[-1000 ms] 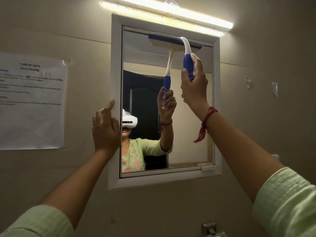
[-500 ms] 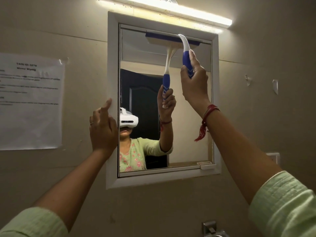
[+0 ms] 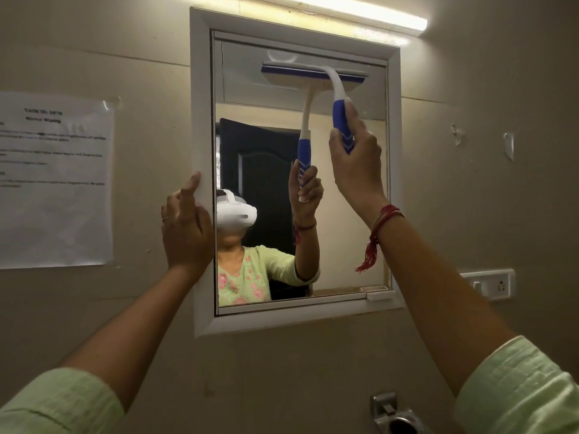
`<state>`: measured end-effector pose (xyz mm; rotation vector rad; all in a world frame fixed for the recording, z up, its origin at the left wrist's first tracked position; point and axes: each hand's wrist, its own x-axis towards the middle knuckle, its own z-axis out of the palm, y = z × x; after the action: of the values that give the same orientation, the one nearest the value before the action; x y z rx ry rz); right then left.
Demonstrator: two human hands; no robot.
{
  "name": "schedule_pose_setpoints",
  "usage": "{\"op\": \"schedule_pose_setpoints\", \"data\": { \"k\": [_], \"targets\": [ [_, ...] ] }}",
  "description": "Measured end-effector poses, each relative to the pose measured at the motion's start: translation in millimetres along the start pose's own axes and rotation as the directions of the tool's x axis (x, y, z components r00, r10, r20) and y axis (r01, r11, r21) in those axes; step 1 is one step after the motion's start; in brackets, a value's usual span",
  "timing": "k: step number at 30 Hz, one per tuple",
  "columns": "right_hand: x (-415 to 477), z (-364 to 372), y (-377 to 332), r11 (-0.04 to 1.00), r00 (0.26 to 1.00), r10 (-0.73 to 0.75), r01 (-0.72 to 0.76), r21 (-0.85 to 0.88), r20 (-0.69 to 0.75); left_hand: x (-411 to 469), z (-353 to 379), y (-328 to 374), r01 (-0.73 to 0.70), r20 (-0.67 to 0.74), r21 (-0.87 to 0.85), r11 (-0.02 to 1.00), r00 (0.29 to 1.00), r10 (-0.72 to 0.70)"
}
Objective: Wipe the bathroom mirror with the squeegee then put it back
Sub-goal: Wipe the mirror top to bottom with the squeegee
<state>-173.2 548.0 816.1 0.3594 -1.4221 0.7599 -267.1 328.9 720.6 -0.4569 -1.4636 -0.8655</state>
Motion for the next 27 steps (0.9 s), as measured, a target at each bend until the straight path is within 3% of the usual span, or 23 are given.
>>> {"op": "schedule_pose_setpoints", "data": {
  "k": [27],
  "targets": [
    [-98.3,-16.9,30.3,0.998,0.999,0.02,-0.018,-0.053,0.041,0.2,3.3,-1.4,0.01,-0.021,0.021,1.0,1.0,-0.009]
  ]
}}
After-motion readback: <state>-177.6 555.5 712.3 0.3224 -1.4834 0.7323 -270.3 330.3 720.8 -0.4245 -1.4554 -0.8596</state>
